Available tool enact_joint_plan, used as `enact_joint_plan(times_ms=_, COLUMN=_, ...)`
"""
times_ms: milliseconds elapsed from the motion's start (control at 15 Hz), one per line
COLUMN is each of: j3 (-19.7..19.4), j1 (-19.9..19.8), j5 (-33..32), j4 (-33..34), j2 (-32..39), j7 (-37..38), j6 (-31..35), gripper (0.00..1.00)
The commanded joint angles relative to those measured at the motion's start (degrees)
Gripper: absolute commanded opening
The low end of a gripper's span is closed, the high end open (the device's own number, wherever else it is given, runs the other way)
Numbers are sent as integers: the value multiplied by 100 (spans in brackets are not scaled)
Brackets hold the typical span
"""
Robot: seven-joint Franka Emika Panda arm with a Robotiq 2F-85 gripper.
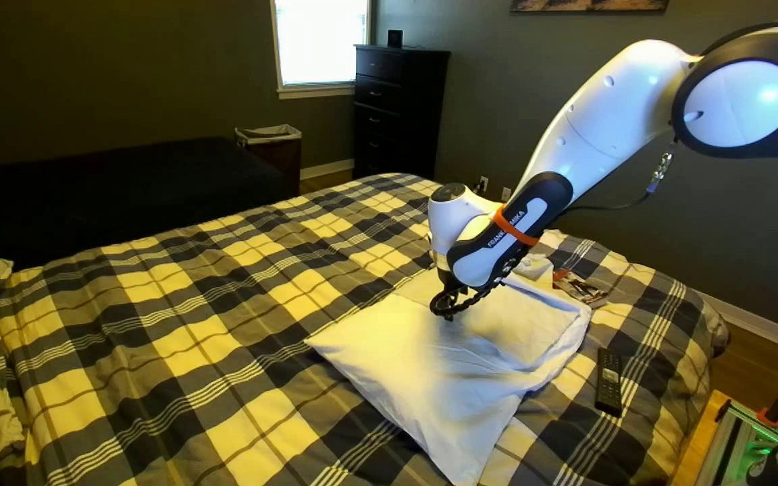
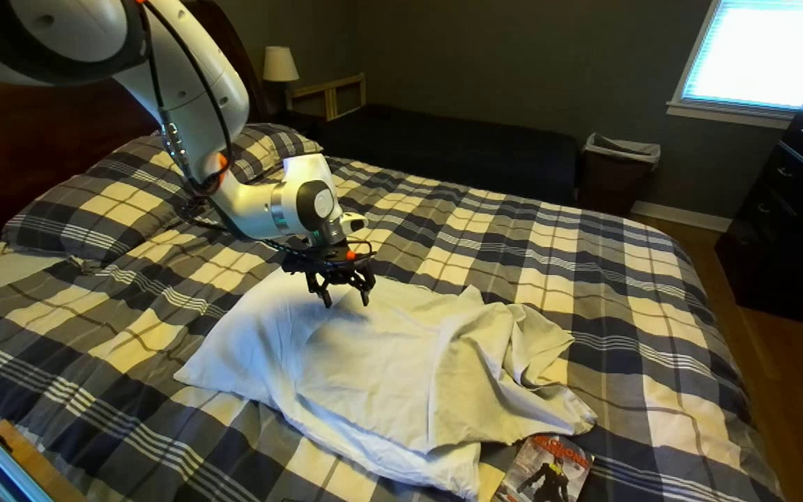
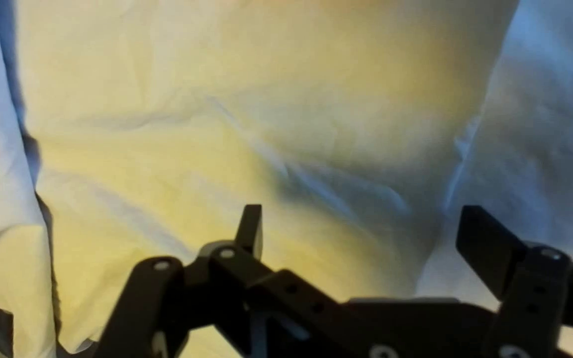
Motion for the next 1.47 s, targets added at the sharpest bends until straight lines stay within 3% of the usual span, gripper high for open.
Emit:
enact_joint_plan(times_ms=0, j3=-113, j1=144, j5=-154, j4=265, j2=218, j7=179, j6=-304, gripper=100)
enact_joint_plan(times_ms=200, j3=-136, j1=180, j5=-177, j4=388, j2=306, j7=229, j6=-470, gripper=100)
enact_joint_plan(times_ms=267, j3=-140, j1=187, j5=-181, j4=431, j2=333, j7=234, j6=-514, gripper=94)
enact_joint_plan(times_ms=333, j3=-132, j1=185, j5=-180, j4=456, j2=349, j7=227, j6=-535, gripper=74)
enact_joint_plan(times_ms=533, j3=-99, j1=175, j5=-170, j4=515, j2=391, j7=202, j6=-590, gripper=63)
enact_joint_plan(times_ms=867, j3=79, j1=47, j5=-3, j4=561, j2=431, j7=-13, j6=-629, gripper=23)
enact_joint_plan(times_ms=1067, j3=377, j1=-150, j5=200, j4=457, j2=332, j7=-438, j6=-585, gripper=1)
enact_joint_plan(times_ms=1400, j3=744, j1=-382, j5=401, j4=290, j2=131, j7=-1098, j6=-535, gripper=0)
